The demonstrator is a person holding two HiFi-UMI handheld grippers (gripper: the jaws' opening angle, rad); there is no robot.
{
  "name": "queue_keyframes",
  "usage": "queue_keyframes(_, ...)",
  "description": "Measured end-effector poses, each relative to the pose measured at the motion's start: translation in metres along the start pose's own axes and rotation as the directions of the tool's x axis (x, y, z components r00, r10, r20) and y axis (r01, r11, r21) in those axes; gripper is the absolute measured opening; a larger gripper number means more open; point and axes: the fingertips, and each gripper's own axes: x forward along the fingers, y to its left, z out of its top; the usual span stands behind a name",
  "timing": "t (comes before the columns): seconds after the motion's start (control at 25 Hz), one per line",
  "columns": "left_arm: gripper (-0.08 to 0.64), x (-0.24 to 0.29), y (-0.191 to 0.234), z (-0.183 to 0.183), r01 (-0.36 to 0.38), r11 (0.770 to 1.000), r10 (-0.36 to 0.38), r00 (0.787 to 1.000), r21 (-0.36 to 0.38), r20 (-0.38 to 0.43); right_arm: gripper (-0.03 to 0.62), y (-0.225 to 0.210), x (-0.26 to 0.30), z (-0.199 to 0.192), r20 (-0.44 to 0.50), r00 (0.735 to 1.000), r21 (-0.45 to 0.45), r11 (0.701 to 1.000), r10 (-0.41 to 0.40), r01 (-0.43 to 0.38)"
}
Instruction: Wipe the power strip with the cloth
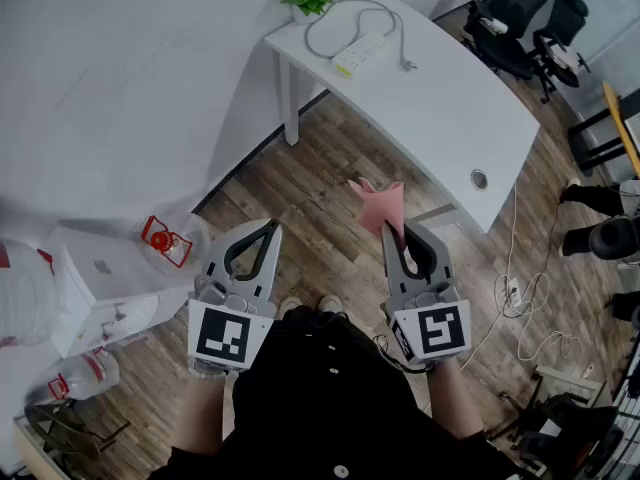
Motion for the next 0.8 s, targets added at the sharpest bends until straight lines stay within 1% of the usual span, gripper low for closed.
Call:
queue_keyframes(0.48,0.012,-0.001,0.005,-0.001,0.008,1.0,-0.009,1.0,0.003,0.024,0.057,0.009,0.007,0.004,0.013,1.0,-0.001,1.0,-0.001,0.001)
queue_keyframes(0.68,0.012,-0.002,0.008,-0.001,0.014,1.0,-0.014,0.999,0.006,0.029,0.057,0.008,0.007,0.006,0.022,0.999,0.034,0.999,-0.025,0.024)
queue_keyframes(0.8,0.012,-0.005,0.009,-0.001,0.019,1.0,-0.02,0.999,0.014,0.039,0.057,0.01,0.007,0.007,0.023,0.999,0.031,0.999,-0.035,0.035)
